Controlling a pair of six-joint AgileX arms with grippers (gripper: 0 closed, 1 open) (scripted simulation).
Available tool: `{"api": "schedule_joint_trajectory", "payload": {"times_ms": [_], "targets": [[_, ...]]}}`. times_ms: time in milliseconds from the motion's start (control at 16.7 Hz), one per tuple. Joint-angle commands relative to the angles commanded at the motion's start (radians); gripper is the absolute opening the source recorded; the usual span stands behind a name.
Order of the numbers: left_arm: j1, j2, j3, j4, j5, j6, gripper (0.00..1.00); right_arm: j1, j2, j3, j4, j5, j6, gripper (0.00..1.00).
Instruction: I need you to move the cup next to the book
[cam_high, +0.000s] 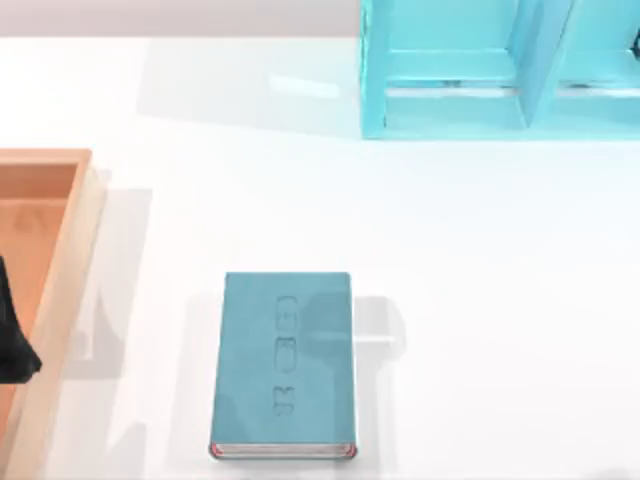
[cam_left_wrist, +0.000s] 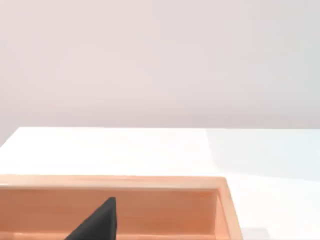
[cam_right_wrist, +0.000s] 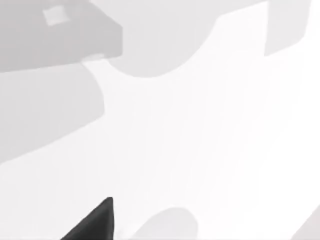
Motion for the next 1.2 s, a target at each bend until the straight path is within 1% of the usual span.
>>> {"api": "schedule_joint_trajectory", "payload": {"times_ms": [180,360,480,660,900,1080,1200], "targets": [[0.000,0.000,0.000,0.000,0.000,0.000,1.00,-0.133,0.172,0.103,-0.170,0.031,-0.315,1.00],[0.000,0.000,0.000,0.000,0.000,0.000,1.00,-0.271,0.319,0.222,-0.320,0.035,-0.596,1.00],[0.000,0.000,0.000,0.000,0.000,0.000,1.00,-0.361,0.399,0.307,-0.403,0.020,-0.759,1.00],[0.000,0.000,0.000,0.000,0.000,0.000,1.00,-0.487,0.490,0.432,-0.501,-0.027,-0.964,1.00],[0.000,0.000,0.000,0.000,0.000,0.000,1.00,-0.614,0.557,0.567,-0.580,-0.114,-1.152,1.00],[0.000,0.000,0.000,0.000,0.000,0.000,1.00,-0.663,0.576,0.622,-0.605,-0.161,-1.217,1.00],[0.000,0.000,0.000,0.000,0.000,0.000,1.00,-0.670,0.578,0.629,-0.608,-0.167,-1.225,1.00]]}}
